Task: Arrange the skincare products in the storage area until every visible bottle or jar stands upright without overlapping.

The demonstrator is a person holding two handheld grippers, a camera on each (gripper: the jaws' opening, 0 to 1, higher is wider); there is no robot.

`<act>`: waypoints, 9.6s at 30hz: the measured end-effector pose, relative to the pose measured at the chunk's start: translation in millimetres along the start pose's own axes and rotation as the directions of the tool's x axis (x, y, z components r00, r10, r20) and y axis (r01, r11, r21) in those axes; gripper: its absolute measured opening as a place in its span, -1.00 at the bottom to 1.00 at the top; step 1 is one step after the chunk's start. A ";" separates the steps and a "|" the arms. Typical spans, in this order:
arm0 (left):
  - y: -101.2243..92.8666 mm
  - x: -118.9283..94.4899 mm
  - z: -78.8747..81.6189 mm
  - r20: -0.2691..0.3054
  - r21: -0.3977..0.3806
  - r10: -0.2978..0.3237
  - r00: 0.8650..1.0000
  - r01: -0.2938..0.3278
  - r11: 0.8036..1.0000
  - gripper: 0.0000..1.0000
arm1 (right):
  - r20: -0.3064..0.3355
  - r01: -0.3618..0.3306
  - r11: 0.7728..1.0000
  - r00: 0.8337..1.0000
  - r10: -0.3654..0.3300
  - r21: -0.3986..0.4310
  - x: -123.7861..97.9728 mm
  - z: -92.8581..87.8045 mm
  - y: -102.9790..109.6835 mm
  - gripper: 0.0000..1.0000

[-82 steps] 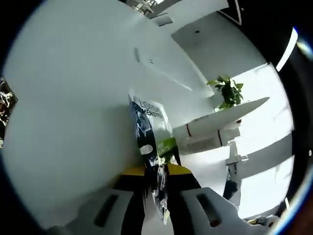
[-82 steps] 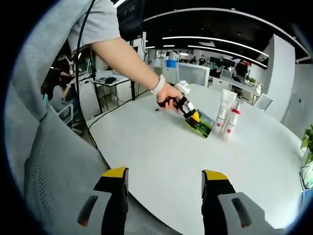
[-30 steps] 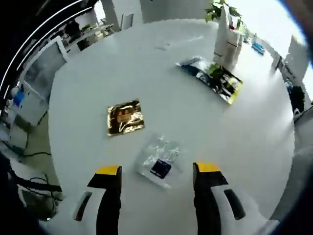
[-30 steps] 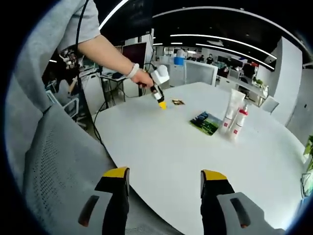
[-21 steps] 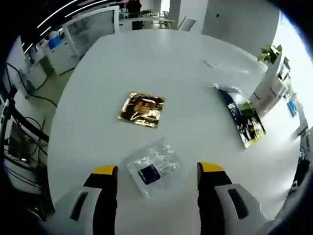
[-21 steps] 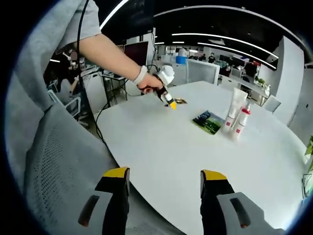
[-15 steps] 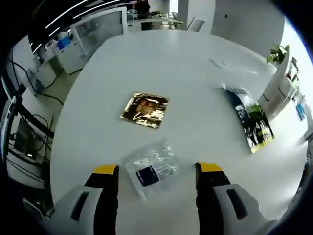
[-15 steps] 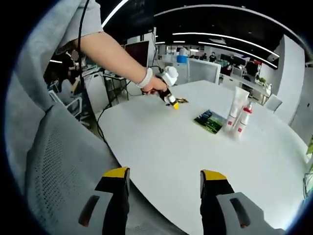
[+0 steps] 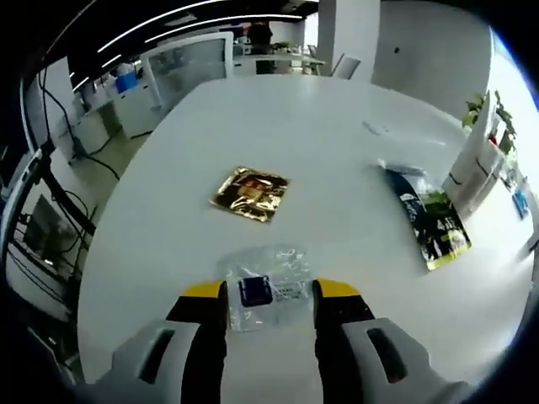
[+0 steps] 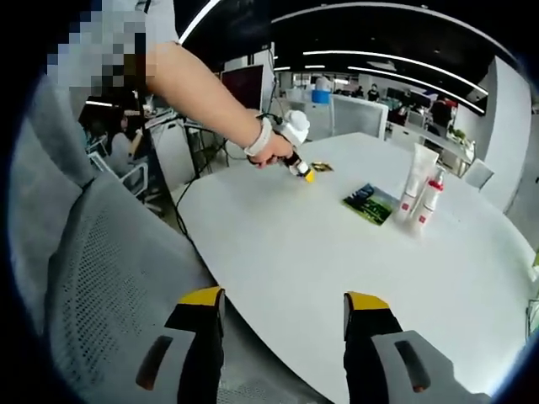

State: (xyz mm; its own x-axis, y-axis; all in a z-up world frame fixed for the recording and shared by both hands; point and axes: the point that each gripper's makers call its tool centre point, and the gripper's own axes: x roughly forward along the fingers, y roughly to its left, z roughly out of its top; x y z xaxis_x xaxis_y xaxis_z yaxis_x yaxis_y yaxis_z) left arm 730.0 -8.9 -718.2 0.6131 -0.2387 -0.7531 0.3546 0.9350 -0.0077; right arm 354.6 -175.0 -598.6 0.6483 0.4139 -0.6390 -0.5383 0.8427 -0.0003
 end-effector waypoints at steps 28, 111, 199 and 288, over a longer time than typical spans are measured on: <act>10.2 -26.1 -18.1 0.056 -0.033 -0.169 0.984 0.172 0.985 -1.00 | -0.041 -0.051 0.999 0.998 0.051 0.001 4.0 -6.9 9.1 0.03; -228.9 -331.0 -117.9 0.150 0.568 -0.718 0.679 0.535 0.625 -0.99 | 0.383 -0.435 0.819 0.877 0.290 0.376 -33.3 75.1 46.7 -0.75; -245.4 -352.3 -109.2 0.191 0.394 -0.829 0.525 0.733 0.555 0.04 | 0.385 -0.470 0.834 0.855 0.348 0.290 -48.5 58.9 45.3 -1.00; -244.7 -391.5 -114.9 0.183 0.353 -0.916 0.356 0.846 0.399 -0.98 | 0.537 -0.634 0.706 0.732 0.419 0.314 -71.6 81.8 59.4 -1.00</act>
State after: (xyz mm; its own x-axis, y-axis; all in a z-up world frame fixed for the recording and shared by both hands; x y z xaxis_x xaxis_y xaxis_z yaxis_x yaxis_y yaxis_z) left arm 322.2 -114.1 -497.0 0.0226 -0.9897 -0.1413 0.9094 0.0790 -0.4084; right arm 320.2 -126.4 -490.0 0.5383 0.8410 -0.0550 -0.6225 0.4408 0.6467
